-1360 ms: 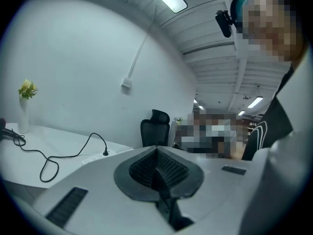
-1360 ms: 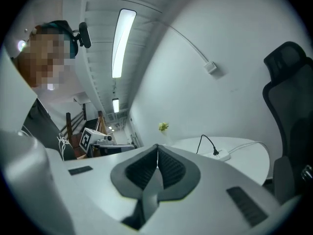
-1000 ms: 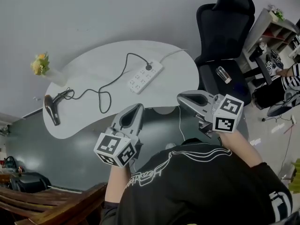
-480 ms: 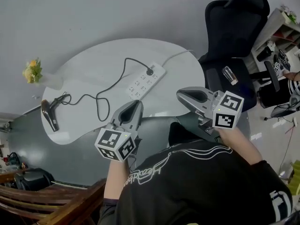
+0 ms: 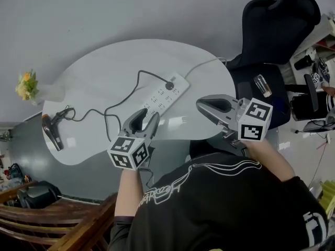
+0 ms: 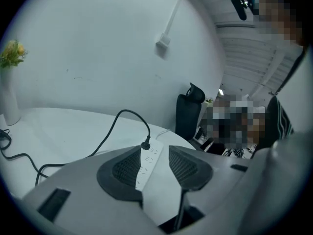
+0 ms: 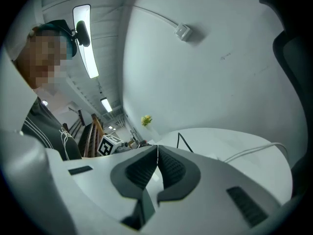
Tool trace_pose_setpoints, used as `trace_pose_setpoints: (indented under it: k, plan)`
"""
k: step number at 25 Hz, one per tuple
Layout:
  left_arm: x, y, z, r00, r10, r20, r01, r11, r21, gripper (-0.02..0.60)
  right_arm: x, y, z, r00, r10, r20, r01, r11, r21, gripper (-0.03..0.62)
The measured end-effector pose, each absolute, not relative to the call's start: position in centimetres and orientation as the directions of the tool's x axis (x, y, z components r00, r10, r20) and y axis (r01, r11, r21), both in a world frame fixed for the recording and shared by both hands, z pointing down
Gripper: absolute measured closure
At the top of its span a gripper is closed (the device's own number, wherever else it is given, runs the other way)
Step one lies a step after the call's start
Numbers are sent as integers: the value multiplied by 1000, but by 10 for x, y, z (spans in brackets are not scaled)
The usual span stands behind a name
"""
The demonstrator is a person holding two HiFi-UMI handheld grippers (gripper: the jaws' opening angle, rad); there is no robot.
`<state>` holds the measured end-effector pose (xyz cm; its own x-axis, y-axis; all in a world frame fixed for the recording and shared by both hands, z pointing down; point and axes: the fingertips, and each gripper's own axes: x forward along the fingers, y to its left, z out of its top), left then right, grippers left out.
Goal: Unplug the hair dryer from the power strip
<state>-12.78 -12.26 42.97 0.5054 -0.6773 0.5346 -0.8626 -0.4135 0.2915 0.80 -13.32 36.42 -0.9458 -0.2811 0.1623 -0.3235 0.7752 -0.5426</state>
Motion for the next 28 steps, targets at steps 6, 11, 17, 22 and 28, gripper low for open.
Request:
trace_pose_setpoints:
  k: [6, 11, 17, 22, 28]
  plan:
    - [-144, -144, 470, 474, -638, 607, -878, -395, 270, 374, -4, -147, 386, -957, -220, 192, -291, 773, -565, 597]
    - [-155, -161, 498, 455, -602, 657, -884, -397, 248, 333, -16, -160, 397, -960, -191, 204, -276, 766, -581, 597]
    - [-160, -173, 523, 451, -558, 697, -880, -407, 243, 324, -20, -173, 412, -959, -176, 223, -277, 755, -595, 597]
    - [-164, -175, 533, 445, -537, 717, -880, -410, 238, 324, -22, -173, 421, -958, -169, 231, -277, 742, -610, 597]
    - [-168, -175, 545, 434, -510, 743, -882, -407, 236, 349, -28, -177, 436, -959, -162, 232, -275, 726, -630, 597]
